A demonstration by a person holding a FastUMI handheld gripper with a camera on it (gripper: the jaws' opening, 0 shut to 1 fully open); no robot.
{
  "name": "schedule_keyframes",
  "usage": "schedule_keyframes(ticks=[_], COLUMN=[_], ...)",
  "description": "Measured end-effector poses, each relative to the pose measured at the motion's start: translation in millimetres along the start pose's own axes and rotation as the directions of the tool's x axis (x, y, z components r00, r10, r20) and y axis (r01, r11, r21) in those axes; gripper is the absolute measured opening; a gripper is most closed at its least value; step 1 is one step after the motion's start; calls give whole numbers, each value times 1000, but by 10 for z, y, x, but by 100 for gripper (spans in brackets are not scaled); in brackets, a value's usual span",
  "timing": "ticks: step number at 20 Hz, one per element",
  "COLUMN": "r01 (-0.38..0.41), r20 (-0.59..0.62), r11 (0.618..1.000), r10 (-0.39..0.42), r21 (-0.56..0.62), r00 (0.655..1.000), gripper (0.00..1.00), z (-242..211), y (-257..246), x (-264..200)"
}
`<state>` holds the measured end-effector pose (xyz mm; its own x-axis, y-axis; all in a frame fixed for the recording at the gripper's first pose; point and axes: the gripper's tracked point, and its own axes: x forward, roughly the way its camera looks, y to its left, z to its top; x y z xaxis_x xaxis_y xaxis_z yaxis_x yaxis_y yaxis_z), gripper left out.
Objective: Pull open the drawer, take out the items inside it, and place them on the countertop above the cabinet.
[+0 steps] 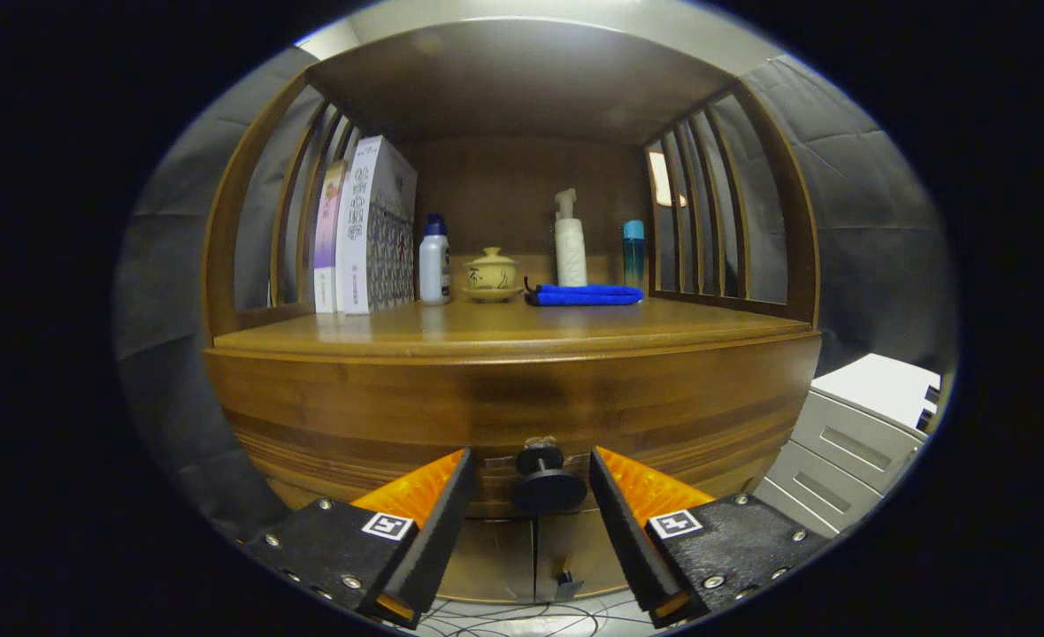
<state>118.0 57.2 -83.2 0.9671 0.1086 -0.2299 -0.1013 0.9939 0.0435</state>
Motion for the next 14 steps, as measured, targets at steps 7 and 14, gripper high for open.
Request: schedule_keyframes(ticks=[7,14], r01=[26,33], r20=[-24,-43], r11=[1000,999], r10=[-26,-34], r21=[17,-13], r00=[999,998], gripper=[48,40], z=[-54,-70], y=[-105,-101], x=[32,-37])
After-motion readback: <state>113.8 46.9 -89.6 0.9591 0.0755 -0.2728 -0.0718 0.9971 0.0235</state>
